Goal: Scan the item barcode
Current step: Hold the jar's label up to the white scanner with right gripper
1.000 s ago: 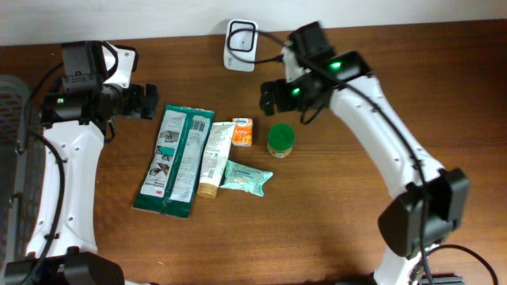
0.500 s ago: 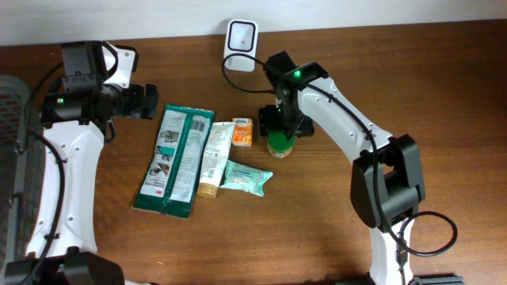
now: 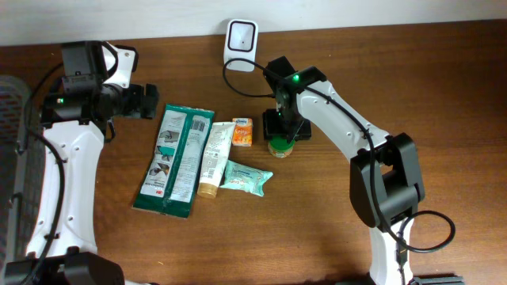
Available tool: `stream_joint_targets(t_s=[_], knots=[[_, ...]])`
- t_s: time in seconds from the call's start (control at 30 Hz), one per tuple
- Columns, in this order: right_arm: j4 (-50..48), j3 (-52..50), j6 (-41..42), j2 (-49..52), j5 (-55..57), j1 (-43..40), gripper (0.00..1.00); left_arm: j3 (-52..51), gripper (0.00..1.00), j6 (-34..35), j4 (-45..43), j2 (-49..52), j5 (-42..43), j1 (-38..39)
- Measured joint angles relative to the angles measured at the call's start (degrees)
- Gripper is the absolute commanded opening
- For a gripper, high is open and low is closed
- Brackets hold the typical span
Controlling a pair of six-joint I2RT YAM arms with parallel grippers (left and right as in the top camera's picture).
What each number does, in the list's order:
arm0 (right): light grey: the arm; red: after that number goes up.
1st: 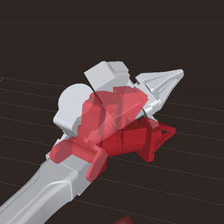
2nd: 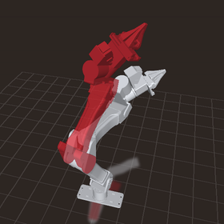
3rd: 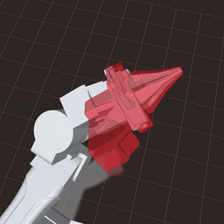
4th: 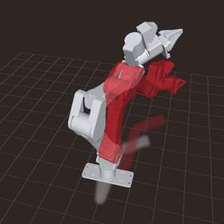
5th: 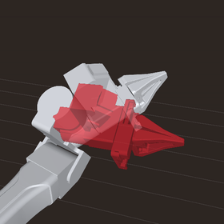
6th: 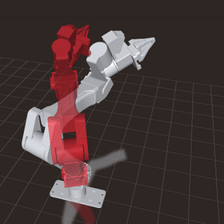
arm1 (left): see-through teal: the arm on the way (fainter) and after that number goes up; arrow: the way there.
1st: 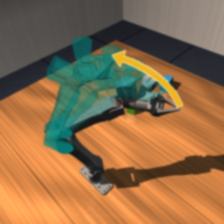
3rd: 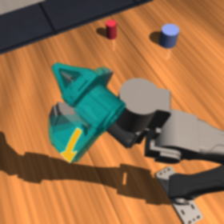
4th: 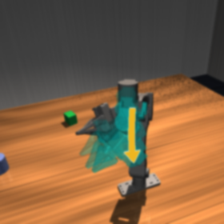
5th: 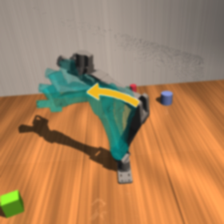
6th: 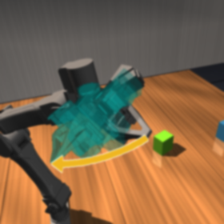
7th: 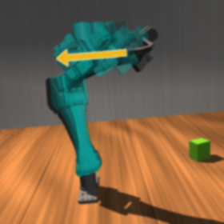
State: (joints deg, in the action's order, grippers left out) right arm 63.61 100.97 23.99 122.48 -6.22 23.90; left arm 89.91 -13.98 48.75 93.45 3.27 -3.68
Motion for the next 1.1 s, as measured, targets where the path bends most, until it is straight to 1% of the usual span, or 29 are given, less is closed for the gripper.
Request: stream_joint_targets(t_s=[0.1, 0.13, 0.17, 0.23, 0.3, 0.37, 0.43, 0.47, 0.5, 0.53, 0.57, 0.63, 0.67, 0.7, 0.77, 0.83, 0.87, 0.9, 0.93, 1.0, 1.07, 1.1], knots=[[0.55, 0.0, -2.16, 0.0, -0.02, -0.02, 0.66, 0.0, 0.99, 0.0, 0.0, 0.0, 0.0, 0.0], [1.55, 0.17, -3.91, 0.0, -0.02, -0.17, 0.65, 0.0, 0.99, 0.0, 0.02, 0.0, 0.0, 0.0], [3.52, 0.79, -7.63, 0.07, 0.0, -0.35, 0.65, 0.0, 0.99, 0.0, 0.0, 0.0, 0.0, 0.0], [6.99, 5.09, -12.57, 0.92, -0.48, -0.5, 0.64, 0.0, 0.99, 0.0, 0.0, 0.0, 0.0, 0.0], [9.33, 11.37, -18.25, 1.11, -3.93, -0.61, 0.63, 0.0, 0.99, -0.02, 0.0, 0.0, 0.0, 0.0], [11.5, 18.43, -23.39, 1.11, -11.61, -0.81, 0.63, 0.0, 0.99, 0.0, 0.02, 0.0, 0.0, 0.0], [14.62, 22.67, -27.65, 1.14, -21.07, -1.51, 0.61, 0.0, 0.99, -0.02, 0.02, 0.0, 0.0, 0.0], [15.82, 24.2, -29.38, 1.14, -26.27, -2.34, 0.62, 0.0, 0.99, 0.0, 0.02, 0.0, 0.0, 0.0], [16.61, 24.87, -30.21, 1.14, -28.61, -2.82, 0.61, 0.0, 0.99, 0.0, -0.04, 0.0, 0.0, 0.0], [18.21, 26.29, -32.7, 1.14, -36.39, -4.66, 0.6, 0.0, 0.99, -0.02, 0.02, 0.0, 0.0, 0.0], [19.54, 26.91, -34.12, 1.14, -40.81, -5.95, 0.6, 0.0, 0.99, -0.02, 0.0, 0.0, 0.0, 0.0], [19.76, 27.89, -36.04, 1.14, -46.34, -8.24, 0.59, 0.0, 0.99, 0.0, -0.02, 0.0, 0.0, 0.0], [19.21, 27.98, -36.74, 1.14, -46.36, -9.11, 0.59, 0.0, 0.99, 0.0, 0.0, 0.0, 0.0, 0.0], [18.67, 27.98, -36.87, 1.14, -45.92, -9.25, 0.59, 0.0, 0.99, 0.0, -0.02, 0.0, 0.0, 0.0], [13.33, 28.09, -37.24, 1.14, -38.53, -7.89, 0.59, 0.0, 0.99, 0.0, -0.04, 0.0, 0.0, 0.0], [5.86, 28.09, -36.63, 1.14, -24.61, -4.44, 0.55, 0.0, 0.99, -0.02, 0.0, 0.0, 0.0, 0.0], [-0.81, 28.06, -36.44, 1.25, -14.1, -1.86, 0.53, 0.0, 0.99, 0.0, 0.02, 0.0, 0.0, 0.0], [-3.15, 28.13, -36.46, 1.38, -8.79, -0.55, 0.53, 0.0, 0.99, 0.0, 0.0, 0.0, 0.0, 0.0], [-7.93, 28.04, -37.11, 1.68, -2.99, 0.7, 0.52, -0.02, 0.99, 0.0, -0.02, 0.0, -0.02, 0.0], [-16.96, 28.09, -39.69, 2.93, 3.06, 1.62, 0.51, 0.0, 0.99, -0.02, -0.11, 0.0, 0.0, 0.0], [-25.73, 28.15, -46.64, 5.4, 8.04, 1.64, 0.51, 0.0, 0.99, 0.0, -0.02, 0.0, 0.0, 0.0], [-31.85, 28.15, -50.66, 7.1, 9.51, 1.53, 0.51, 0.0, 0.99, -0.02, 0.04, 0.0, 0.02, 0.0]])
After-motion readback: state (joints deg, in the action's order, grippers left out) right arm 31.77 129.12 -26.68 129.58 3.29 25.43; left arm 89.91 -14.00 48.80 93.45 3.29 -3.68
